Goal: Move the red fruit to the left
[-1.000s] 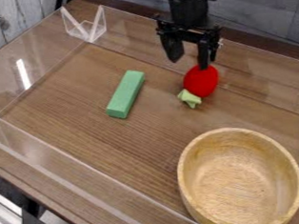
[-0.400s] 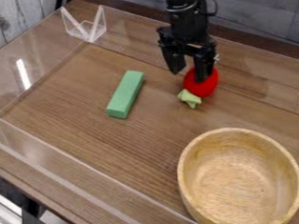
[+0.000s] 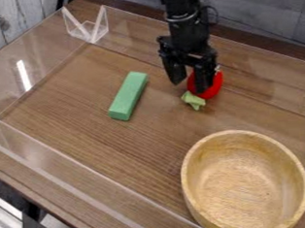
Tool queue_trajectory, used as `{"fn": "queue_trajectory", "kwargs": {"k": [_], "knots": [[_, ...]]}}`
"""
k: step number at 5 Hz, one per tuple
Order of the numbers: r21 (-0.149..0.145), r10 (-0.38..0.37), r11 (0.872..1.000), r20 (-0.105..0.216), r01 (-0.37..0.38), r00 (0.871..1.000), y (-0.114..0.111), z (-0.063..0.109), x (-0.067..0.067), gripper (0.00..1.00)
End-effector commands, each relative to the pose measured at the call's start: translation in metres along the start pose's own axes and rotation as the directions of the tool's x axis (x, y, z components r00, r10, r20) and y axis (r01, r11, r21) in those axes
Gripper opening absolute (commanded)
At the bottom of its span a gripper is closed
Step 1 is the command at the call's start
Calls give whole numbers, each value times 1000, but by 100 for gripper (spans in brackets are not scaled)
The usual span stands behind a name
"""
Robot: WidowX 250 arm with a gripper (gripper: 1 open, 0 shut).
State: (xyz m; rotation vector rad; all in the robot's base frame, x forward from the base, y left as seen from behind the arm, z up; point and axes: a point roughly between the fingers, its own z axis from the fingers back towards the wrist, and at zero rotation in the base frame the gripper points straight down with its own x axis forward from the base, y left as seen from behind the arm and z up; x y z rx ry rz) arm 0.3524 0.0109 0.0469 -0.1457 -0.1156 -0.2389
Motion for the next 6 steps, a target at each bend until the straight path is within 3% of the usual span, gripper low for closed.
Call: {"fn": "queue_trajectory", "kwargs": {"k": [1,2,4,6], "knots": [[30,-21,999,82,18,996,-2,21,8,0],[31,-13,999,86,11,996,0,16,5,0],[40,29,999,120,-34,992,14,28,6,0],[33,-39,999,110,36,993,27,45,-2,0]]}}
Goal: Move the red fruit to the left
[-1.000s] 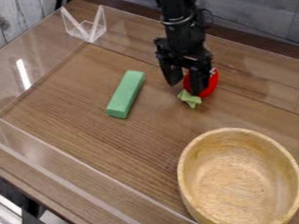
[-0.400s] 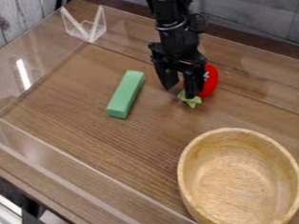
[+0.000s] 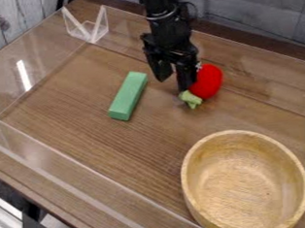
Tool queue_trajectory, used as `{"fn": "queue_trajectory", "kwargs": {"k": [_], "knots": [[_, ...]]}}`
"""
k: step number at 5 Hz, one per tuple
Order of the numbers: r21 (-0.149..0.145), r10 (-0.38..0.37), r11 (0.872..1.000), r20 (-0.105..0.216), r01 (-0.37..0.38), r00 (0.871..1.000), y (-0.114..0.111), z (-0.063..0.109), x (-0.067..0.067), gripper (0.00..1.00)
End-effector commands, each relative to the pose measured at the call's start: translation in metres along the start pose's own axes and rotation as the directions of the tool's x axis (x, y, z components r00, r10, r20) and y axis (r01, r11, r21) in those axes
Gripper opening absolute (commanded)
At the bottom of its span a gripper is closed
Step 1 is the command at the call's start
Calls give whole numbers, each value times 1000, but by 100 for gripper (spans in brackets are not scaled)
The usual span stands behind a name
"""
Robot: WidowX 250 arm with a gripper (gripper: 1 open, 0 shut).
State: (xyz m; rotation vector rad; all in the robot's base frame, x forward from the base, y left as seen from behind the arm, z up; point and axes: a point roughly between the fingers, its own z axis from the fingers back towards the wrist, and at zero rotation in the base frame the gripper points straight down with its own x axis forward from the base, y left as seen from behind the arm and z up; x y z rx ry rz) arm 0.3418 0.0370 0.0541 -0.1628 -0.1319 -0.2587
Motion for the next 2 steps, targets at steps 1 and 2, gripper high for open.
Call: {"fn": "queue_trajectory", "kwargs": {"k": [1,2], "knots": [[50,-33,998,85,29,996,2,28,13,100],[47,-55,998,80,51,995,-5,24,16,100]]}}
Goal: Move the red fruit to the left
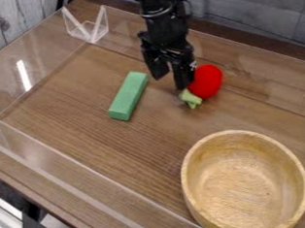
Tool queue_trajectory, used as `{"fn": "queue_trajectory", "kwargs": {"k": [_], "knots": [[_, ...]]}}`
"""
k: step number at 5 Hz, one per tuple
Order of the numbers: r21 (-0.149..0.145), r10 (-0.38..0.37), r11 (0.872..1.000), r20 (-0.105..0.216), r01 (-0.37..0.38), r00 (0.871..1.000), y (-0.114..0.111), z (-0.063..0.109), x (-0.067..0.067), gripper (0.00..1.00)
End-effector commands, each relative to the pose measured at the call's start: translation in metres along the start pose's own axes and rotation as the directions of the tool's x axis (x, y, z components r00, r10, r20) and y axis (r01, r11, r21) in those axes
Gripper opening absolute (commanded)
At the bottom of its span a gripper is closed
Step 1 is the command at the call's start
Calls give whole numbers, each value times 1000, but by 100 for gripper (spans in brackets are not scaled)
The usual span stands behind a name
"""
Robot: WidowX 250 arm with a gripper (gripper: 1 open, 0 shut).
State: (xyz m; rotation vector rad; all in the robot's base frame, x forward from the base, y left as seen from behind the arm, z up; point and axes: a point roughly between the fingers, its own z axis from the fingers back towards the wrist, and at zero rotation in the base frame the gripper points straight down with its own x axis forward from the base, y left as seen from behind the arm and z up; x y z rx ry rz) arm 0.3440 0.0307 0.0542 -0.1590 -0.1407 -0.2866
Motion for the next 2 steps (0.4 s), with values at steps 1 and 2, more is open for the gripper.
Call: {"fn": "queue_trajectory", "kwargs": {"k": [1,2], "knots": [[46,-16,999,72,13,997,-9,22,18,100],[50,-3,999,67,-1,998,-15,17,22,100]]}}
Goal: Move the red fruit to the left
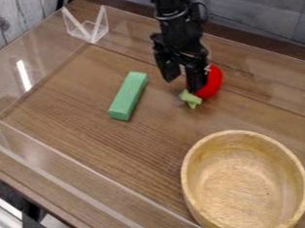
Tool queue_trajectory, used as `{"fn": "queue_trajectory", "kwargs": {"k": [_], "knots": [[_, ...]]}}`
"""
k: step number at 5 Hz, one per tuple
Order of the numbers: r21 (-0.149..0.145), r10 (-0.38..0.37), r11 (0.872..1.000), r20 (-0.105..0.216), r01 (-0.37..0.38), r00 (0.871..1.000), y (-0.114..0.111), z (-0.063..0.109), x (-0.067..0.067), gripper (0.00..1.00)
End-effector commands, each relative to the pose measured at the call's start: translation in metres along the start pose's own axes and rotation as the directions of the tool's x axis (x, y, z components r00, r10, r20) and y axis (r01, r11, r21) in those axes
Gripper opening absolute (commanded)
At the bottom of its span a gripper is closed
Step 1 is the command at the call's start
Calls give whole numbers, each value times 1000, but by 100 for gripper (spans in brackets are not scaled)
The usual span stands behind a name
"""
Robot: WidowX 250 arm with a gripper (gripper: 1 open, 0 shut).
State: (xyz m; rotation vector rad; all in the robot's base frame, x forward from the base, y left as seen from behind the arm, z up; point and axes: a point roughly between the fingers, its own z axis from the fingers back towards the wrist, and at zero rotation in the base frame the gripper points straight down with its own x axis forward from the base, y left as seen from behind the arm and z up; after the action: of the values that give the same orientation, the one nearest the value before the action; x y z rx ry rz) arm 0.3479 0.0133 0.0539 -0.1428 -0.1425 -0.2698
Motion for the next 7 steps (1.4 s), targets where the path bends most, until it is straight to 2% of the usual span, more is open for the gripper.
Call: {"fn": "queue_trajectory", "kwargs": {"k": [1,2,4,5,6,7], "knots": [[43,43,998,66,-45,997,1,14,13,100],[54,108,992,75,-112,991,4,13,11,0],[65,168,983,83,-173,982,-12,14,8,0],[63,171,982,87,-176,982,-6,23,3,0],[59,174,982,103,-180,979,0,40,-3,0],[61,169,983,89,-175,982,-6,37,0,100]]}}
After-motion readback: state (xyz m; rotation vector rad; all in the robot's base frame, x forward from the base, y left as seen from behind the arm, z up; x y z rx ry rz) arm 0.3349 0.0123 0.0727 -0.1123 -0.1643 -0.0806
